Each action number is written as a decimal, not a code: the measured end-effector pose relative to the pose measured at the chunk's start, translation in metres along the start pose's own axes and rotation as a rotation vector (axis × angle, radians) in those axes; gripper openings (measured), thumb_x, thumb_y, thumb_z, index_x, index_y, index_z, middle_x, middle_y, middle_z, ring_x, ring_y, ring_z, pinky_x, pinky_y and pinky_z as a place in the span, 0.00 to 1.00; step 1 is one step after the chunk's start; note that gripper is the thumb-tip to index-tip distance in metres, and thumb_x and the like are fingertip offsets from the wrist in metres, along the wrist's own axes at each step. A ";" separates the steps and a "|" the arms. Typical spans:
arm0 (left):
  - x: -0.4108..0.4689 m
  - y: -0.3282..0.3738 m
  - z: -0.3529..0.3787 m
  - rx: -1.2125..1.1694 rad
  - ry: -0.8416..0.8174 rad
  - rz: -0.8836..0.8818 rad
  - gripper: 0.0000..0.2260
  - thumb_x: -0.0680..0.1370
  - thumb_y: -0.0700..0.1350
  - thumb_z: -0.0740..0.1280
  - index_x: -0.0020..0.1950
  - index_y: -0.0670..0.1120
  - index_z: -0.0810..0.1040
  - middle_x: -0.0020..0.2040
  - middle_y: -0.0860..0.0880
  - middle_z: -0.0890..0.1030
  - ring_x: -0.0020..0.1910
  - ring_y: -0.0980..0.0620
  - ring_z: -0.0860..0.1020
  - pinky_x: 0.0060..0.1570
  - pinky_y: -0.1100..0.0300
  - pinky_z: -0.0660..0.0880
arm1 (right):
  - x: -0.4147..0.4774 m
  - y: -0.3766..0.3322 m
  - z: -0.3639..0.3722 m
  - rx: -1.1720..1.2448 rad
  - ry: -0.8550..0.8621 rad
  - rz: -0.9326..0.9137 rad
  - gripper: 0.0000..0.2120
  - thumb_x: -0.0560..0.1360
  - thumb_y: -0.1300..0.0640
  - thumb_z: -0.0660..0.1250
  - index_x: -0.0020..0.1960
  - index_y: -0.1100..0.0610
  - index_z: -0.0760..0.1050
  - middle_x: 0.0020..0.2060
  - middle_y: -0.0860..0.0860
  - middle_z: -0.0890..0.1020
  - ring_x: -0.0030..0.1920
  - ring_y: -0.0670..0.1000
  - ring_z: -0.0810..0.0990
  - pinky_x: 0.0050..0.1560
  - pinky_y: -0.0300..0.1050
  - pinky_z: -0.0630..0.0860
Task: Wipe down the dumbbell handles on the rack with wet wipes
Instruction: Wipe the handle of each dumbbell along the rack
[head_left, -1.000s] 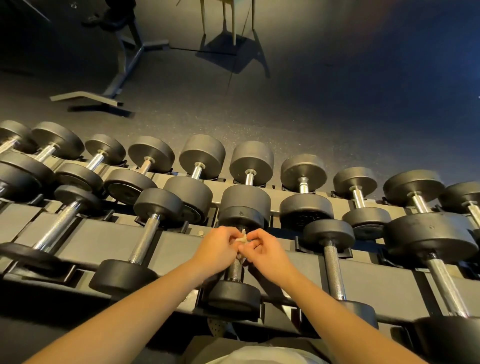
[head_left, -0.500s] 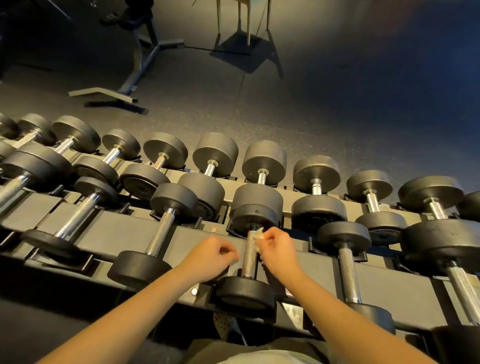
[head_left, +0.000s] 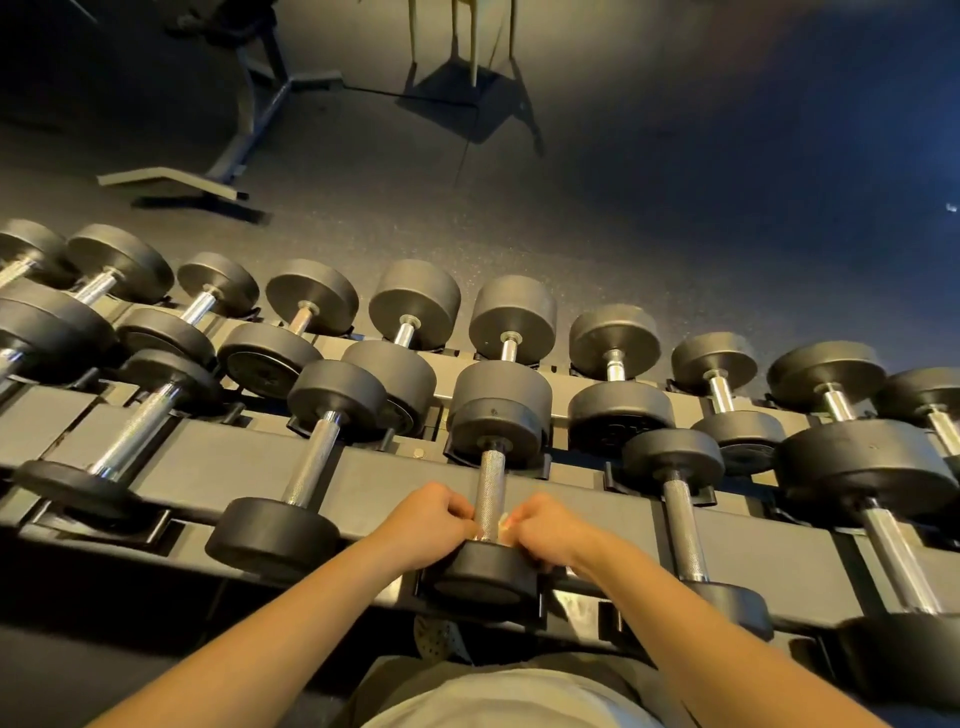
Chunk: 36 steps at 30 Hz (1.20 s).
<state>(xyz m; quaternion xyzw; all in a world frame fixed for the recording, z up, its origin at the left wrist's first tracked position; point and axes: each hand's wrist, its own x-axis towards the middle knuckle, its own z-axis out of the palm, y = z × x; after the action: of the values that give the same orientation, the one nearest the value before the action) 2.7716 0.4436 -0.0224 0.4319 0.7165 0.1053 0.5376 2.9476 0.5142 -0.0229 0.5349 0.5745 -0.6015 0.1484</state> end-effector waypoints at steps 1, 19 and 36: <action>0.000 -0.001 -0.001 -0.017 -0.002 -0.004 0.06 0.76 0.46 0.73 0.41 0.48 0.87 0.42 0.44 0.85 0.46 0.47 0.83 0.53 0.47 0.79 | -0.004 -0.002 -0.004 0.005 -0.015 0.017 0.10 0.77 0.60 0.66 0.38 0.55 0.79 0.30 0.50 0.76 0.33 0.49 0.75 0.36 0.42 0.74; -0.022 -0.012 -0.028 0.050 0.116 0.078 0.05 0.82 0.49 0.67 0.52 0.54 0.83 0.43 0.54 0.84 0.43 0.58 0.81 0.47 0.61 0.78 | -0.022 -0.039 -0.016 0.142 0.143 -0.159 0.02 0.78 0.61 0.70 0.47 0.59 0.78 0.41 0.54 0.83 0.38 0.47 0.81 0.40 0.39 0.78; -0.102 -0.084 -0.085 -0.166 1.110 -0.339 0.12 0.84 0.50 0.63 0.65 0.48 0.79 0.60 0.53 0.78 0.60 0.54 0.75 0.59 0.58 0.69 | 0.061 -0.168 0.056 0.109 -0.165 -0.507 0.05 0.80 0.59 0.69 0.51 0.56 0.84 0.40 0.53 0.85 0.37 0.47 0.82 0.39 0.39 0.81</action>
<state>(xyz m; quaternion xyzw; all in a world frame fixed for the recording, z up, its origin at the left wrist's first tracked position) 2.6603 0.3443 0.0295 0.1479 0.9393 0.2840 0.1234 2.7647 0.5429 0.0038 0.3302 0.6429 -0.6910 0.0106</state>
